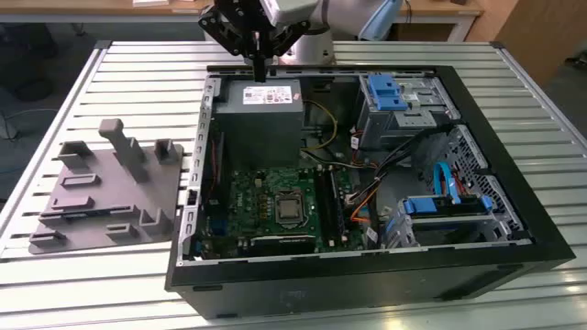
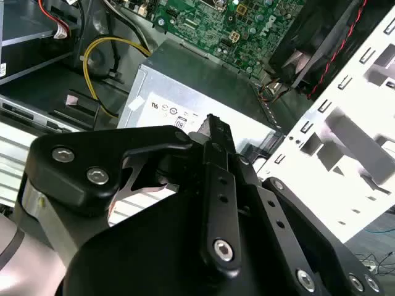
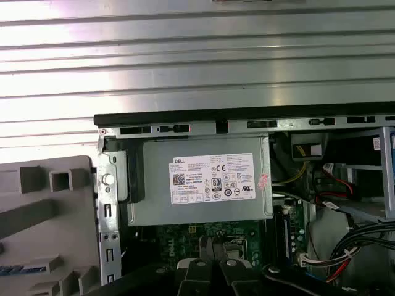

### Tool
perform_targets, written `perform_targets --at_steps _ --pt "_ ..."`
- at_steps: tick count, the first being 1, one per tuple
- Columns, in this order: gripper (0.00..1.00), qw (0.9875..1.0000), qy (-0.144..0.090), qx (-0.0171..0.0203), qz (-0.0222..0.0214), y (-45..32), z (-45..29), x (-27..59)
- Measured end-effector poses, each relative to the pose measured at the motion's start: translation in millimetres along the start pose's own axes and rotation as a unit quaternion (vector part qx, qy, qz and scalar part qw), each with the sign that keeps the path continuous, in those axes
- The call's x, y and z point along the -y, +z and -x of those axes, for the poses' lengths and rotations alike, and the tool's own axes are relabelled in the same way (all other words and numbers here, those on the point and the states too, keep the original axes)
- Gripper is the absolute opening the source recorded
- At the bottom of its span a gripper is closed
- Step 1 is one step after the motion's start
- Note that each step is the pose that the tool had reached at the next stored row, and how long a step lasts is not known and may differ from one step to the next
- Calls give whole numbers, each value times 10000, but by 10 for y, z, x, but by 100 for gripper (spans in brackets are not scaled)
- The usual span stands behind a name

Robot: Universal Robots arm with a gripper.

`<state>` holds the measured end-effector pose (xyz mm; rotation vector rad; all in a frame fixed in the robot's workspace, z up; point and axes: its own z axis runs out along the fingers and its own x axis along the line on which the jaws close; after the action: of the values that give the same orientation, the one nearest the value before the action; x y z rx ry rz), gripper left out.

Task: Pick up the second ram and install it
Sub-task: 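Reach for the second ram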

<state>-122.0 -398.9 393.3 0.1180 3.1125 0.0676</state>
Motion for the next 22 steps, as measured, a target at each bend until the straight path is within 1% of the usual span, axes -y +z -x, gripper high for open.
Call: perform_targets --at_steps 7,10,11,14,22 --pt "10 10000 0 0 0 0 -3 0" --pt "10 10000 0 0 0 -1 -32 3" --pt "10 10000 -1 0 0 -2 -54 4" --pt "10 10000 1 0 0 -4 -151 11" --pt "10 10000 0 4 1 -13 -484 36"
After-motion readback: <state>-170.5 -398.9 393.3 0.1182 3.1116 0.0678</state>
